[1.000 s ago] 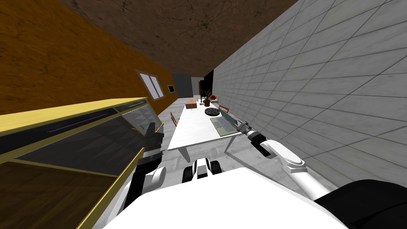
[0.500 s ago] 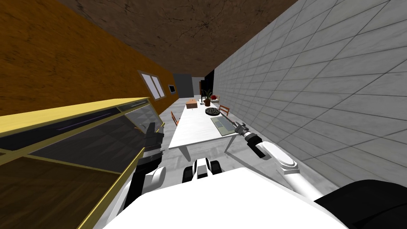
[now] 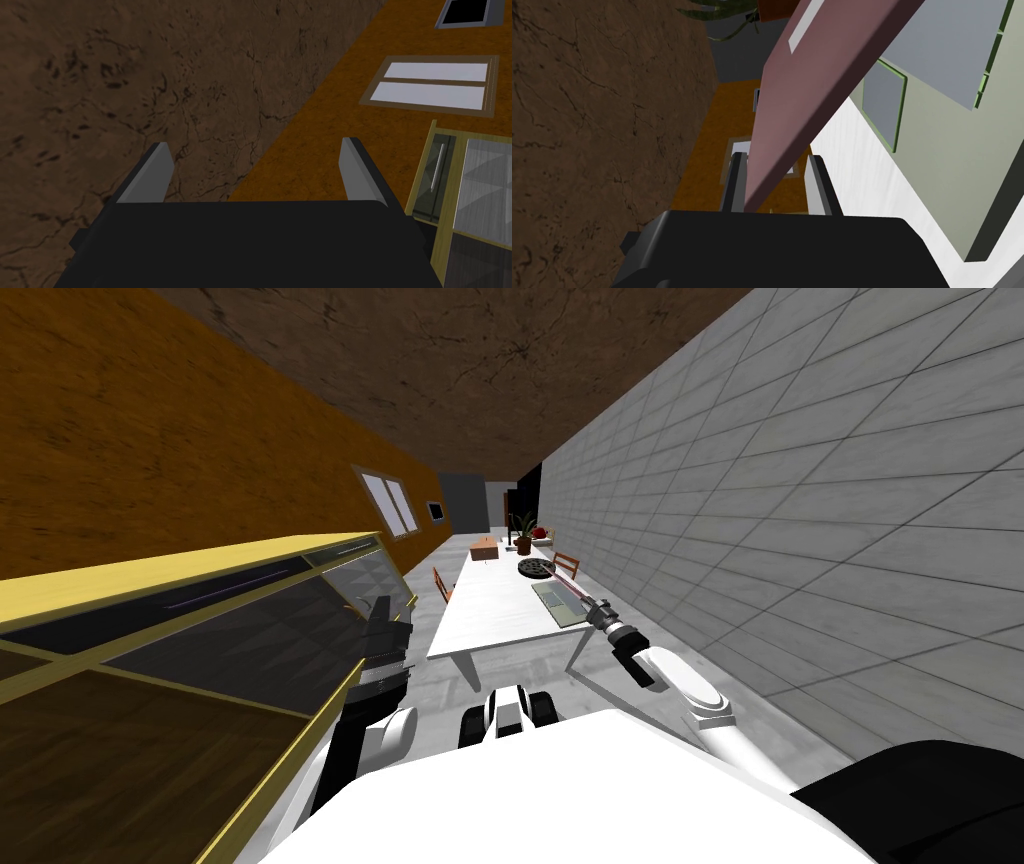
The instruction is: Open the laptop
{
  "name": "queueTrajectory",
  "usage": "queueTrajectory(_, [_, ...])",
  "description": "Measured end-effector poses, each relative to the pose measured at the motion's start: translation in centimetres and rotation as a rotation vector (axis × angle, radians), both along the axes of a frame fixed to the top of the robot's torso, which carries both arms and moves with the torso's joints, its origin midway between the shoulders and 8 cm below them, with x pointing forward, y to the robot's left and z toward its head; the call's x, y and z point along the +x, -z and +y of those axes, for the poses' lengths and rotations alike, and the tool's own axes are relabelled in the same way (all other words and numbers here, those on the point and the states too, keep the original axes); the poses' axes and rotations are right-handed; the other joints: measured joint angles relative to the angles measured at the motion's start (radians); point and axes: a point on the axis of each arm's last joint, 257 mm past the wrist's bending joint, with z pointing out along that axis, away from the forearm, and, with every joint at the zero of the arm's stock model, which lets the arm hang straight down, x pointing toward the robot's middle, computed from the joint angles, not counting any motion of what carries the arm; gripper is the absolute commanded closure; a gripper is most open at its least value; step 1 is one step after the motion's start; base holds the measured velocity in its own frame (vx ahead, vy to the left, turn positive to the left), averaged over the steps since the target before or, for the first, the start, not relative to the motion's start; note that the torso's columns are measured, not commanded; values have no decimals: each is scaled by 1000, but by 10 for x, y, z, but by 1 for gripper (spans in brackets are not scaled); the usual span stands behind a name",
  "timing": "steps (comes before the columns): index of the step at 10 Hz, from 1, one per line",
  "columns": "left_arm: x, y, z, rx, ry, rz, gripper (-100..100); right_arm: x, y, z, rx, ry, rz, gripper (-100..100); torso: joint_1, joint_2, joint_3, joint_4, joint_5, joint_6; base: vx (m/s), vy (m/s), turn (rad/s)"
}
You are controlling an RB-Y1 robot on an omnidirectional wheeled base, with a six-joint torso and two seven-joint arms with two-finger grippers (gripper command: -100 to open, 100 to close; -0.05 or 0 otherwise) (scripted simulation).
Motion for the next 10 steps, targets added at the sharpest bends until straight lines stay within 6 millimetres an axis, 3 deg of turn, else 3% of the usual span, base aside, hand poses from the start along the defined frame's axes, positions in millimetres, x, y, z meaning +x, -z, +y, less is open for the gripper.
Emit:
queueTrajectory(3, [0,0,0,0,0,0,0,2,7,12,-82,8,-5,100,0,0,0,0,0,0,-17,0,20])
queueTrajectory(5, [0,0,0,0,0,0,0,-4,20,4,-63,24,13,100,-2,-6,-3,-4,-3,0,72,28,78])
queueTrajectory(6, [0,0,0,0,0,0,0,-13,28,4,-65,17,31,-100,-2,-8,-5,-4,-2,-1,50,57,-38])
queueTrajectory(10, [0,0,0,0,0,0,0,-21,8,-20,-66,10,35,-100,0,1,0,0,0,0,22,61,-36])
